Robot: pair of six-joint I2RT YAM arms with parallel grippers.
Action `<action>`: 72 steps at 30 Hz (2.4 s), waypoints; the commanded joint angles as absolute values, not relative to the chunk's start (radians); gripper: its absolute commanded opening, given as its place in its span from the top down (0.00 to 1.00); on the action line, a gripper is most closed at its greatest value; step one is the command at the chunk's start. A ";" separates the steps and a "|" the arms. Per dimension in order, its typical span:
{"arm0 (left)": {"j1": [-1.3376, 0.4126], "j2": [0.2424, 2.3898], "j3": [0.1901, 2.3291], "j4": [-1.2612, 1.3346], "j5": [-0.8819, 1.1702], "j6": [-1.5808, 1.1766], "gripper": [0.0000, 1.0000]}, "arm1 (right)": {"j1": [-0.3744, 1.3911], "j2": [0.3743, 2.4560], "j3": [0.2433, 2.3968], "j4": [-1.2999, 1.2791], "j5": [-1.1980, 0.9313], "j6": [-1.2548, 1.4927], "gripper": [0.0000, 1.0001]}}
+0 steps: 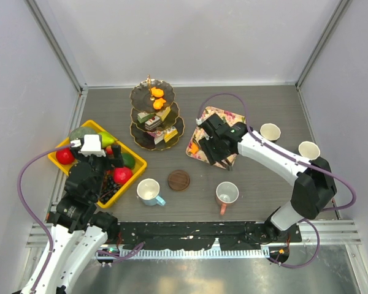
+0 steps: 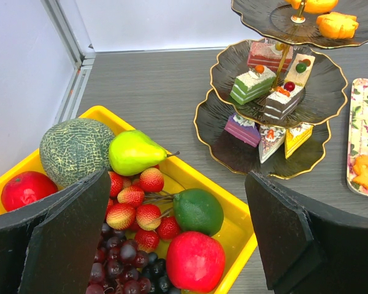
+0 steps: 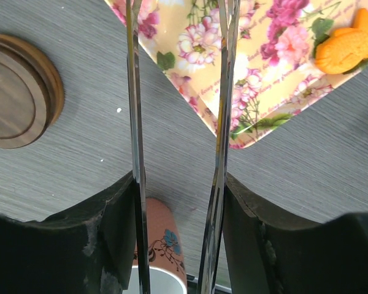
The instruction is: Serve the afternoon tea
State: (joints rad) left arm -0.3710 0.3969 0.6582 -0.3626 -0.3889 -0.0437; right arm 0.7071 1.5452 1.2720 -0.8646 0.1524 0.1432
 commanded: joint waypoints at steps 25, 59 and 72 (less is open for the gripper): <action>-0.368 0.391 0.660 -0.311 -0.385 -0.037 0.01 | 0.726 1.681 1.359 -0.933 0.318 0.183 0.58; -0.368 0.383 0.661 -0.313 -0.387 -0.038 0.01 | 0.710 1.753 1.436 -0.950 0.341 0.172 0.56; -0.368 0.379 0.661 -0.311 -0.391 -0.038 0.01 | 0.781 1.588 1.615 -1.026 0.437 0.106 0.62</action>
State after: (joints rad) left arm -0.3710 0.3885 0.6582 -0.3630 -0.3889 -0.0433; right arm 0.7338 1.7027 1.4769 -1.0096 0.3672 0.1417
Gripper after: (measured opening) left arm 0.991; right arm 0.440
